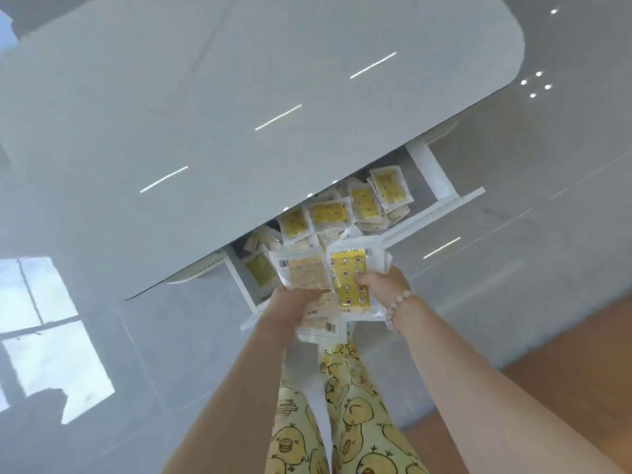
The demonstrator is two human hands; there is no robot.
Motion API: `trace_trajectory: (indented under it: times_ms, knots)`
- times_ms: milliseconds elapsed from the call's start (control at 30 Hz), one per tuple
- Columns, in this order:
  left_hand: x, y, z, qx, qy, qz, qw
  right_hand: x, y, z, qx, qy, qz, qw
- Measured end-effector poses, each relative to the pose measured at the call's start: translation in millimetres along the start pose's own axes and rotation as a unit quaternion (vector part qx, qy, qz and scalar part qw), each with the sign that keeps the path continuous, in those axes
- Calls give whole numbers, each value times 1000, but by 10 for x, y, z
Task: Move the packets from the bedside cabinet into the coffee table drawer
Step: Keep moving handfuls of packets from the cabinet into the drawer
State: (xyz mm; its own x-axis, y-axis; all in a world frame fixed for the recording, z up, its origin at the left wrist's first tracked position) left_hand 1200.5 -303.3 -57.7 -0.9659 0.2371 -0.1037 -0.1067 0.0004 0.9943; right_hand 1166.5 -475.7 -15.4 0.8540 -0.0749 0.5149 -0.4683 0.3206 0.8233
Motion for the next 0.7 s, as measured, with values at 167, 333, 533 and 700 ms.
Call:
trace_trajectory:
  times_ms: [167, 333, 533, 700]
  knots:
    - [-71, -732, -60, -12, 6, 22, 1000, -155, -783, -190, 24, 77, -7, 997]
    - [-421, -1552, -168, -25, -18, 15, 999, -126, -1657, -264, 13, 122, 1, 992]
    - [-992, -2342, -589, -36, -81, -44, 995, -144, -2699, -181, -25, 169, 17, 985]
    - [-1469, -2773, -992, -49, -200, -120, 971, -154, -3209, 164, -98, 178, 60, 977]
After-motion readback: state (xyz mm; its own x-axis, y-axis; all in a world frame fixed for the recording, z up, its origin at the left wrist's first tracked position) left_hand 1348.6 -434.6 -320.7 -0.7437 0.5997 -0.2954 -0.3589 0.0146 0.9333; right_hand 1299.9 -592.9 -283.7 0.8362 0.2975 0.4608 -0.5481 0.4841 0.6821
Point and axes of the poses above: each hand's wrist, its own y-axis away from the middle knuckle, its own z-axis out of the back of the hand, x = y × z, the point moved 7 cm from there along -y, towards the middle knuckle, and after that the axes turned 11 degrees about z, right-handed, at the moved point
